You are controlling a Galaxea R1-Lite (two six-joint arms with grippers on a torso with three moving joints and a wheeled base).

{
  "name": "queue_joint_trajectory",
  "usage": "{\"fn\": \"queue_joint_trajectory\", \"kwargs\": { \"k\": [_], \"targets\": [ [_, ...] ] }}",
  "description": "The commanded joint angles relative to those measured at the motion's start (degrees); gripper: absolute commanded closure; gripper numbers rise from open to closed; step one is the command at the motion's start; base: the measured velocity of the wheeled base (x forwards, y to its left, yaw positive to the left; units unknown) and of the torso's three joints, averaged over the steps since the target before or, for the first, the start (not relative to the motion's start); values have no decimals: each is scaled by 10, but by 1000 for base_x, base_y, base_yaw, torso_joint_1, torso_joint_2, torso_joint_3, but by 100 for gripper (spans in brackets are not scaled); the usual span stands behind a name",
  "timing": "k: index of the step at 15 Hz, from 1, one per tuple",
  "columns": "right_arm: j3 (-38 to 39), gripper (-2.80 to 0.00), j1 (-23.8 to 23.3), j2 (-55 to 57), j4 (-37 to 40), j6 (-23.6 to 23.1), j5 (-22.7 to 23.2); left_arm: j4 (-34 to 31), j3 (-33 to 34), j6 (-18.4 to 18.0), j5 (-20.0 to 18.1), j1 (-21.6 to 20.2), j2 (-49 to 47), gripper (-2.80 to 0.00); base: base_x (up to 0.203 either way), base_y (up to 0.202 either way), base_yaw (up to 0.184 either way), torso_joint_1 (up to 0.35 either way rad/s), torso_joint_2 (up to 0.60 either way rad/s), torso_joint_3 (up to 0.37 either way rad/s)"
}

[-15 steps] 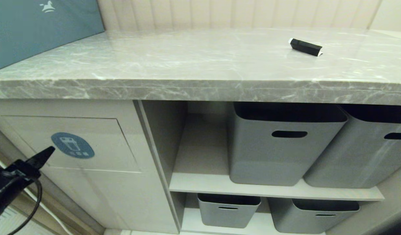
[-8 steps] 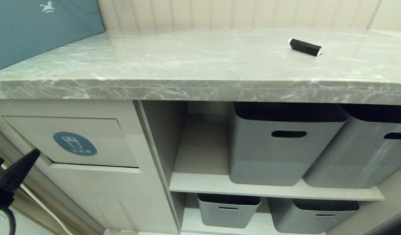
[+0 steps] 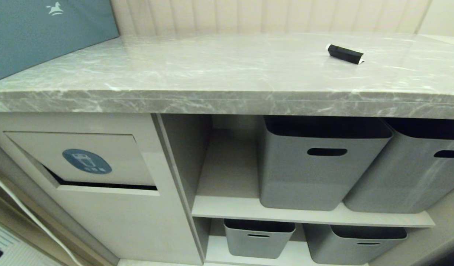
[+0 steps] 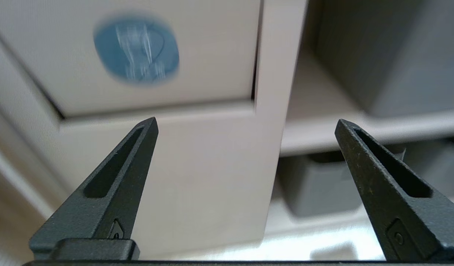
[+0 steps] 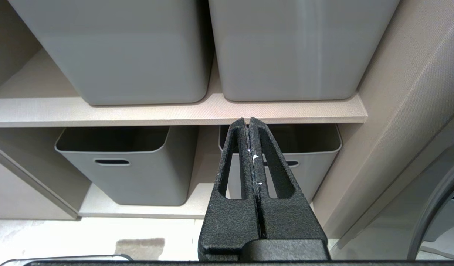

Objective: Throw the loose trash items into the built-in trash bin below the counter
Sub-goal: Pick up the garbage

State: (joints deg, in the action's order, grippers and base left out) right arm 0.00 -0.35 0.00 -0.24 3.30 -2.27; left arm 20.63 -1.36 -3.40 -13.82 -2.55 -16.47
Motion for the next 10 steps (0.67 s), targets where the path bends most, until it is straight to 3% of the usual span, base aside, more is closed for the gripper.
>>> {"fn": "queue_joint_trajectory", "kwargs": {
  "k": [1,2,3,5,10],
  "targets": [
    [1,0,0,0,0,0,0,-98,2,-6,14,11,120,-280,0,0,0,0,0,0],
    [1,0,0,0,0,0,0,-183,-8,-7,44,15,151,-280,0,0,0,0,0,0],
    [1,0,0,0,0,0,0,-229,-10,-4,86,19,163,-280,0,0,0,0,0,0],
    [1,0,0,0,0,0,0,-201,11,3,123,22,162,-280,0,0,0,0,0,0],
    [1,0,0,0,0,0,0,-199,14,5,126,23,163,-280,0,0,0,0,0,0]
  ]
}}
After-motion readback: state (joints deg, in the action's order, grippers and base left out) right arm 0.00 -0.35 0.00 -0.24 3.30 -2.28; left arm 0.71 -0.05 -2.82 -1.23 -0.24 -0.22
